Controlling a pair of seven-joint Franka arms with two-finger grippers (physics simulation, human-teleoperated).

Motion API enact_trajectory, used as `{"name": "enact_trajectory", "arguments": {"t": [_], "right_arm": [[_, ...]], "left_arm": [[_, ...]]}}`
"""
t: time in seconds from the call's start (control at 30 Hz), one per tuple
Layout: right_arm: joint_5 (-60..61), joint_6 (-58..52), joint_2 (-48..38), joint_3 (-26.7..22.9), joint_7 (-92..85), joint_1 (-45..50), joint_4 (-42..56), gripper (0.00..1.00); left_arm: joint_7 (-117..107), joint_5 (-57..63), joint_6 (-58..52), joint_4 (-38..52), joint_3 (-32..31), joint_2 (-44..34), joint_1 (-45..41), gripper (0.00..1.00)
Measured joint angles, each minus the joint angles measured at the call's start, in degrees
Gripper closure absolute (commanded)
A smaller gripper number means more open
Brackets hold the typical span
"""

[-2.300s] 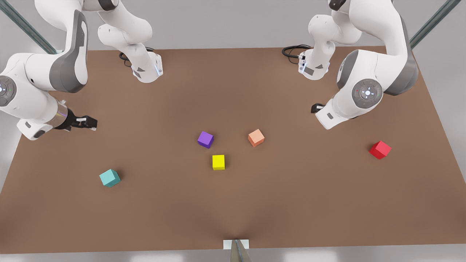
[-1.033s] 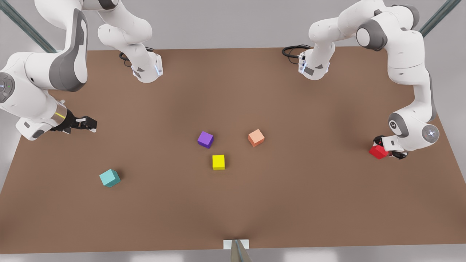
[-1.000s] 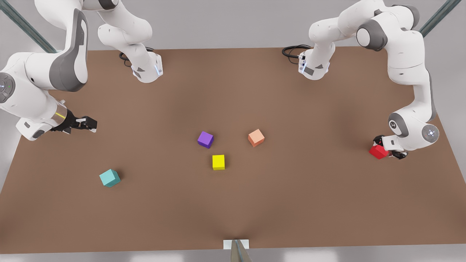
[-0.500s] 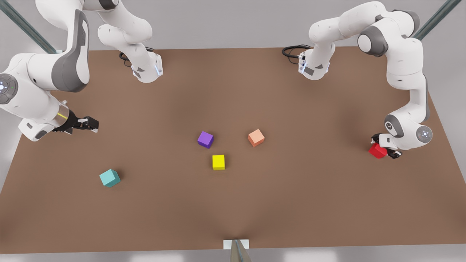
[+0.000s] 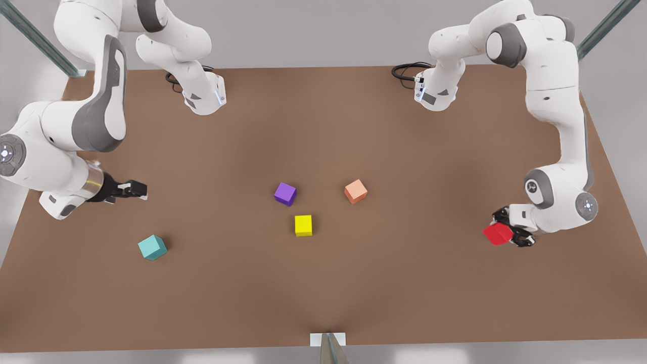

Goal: Pick up red wooden cube and pass to hand red wooden cube and place in blue wooden cube

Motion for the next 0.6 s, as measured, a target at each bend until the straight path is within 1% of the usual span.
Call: {"name": "enact_trajectory", "arguments": {"t": [0.1,0.17,0.2,0.3,0.37,0.47,0.6], "right_arm": [[22.0,-0.6,14.1,0.0,-3.3,-1.2,5.2,0.00],[35.8,-0.8,21.2,0.3,-5.3,-1.3,7.1,0.00],[42.0,-0.9,23.7,0.7,-6.1,-1.3,7.4,0.00],[56.1,-0.7,29.8,1.7,-8.7,-1.3,8.9,0.00],[61.3,-0.2,32.7,1.8,-11.3,-1.3,10.7,0.00],[65.3,0.8,34.3,3.9,-18.3,-0.9,11.3,0.00],[67.4,4.0,35.7,5.1,-33.8,2.1,11.2,0.00]], "left_arm": [[-10.0,-12.8,-12.3,15.3,-14.9,11.6,-1.0,0.40],[-16.6,-21.9,-15.1,19.1,-21.8,17.0,-2.6,0.39],[-19.7,-26.3,-15.0,19.9,-23.7,18.2,-4.4,0.39],[-29.3,-37.1,-11.7,20.7,-26.0,19.5,-9.5,0.38],[-35.9,-42.3,-7.8,20.7,-26.8,20.2,-11.4,0.37],[-45.0,-49.7,-0.9,21.9,-30.0,23.0,-13.2,0.36],[-54.7,-56.0,5.8,27.5,-30.7,27.5,-16.9,0.36]]}}
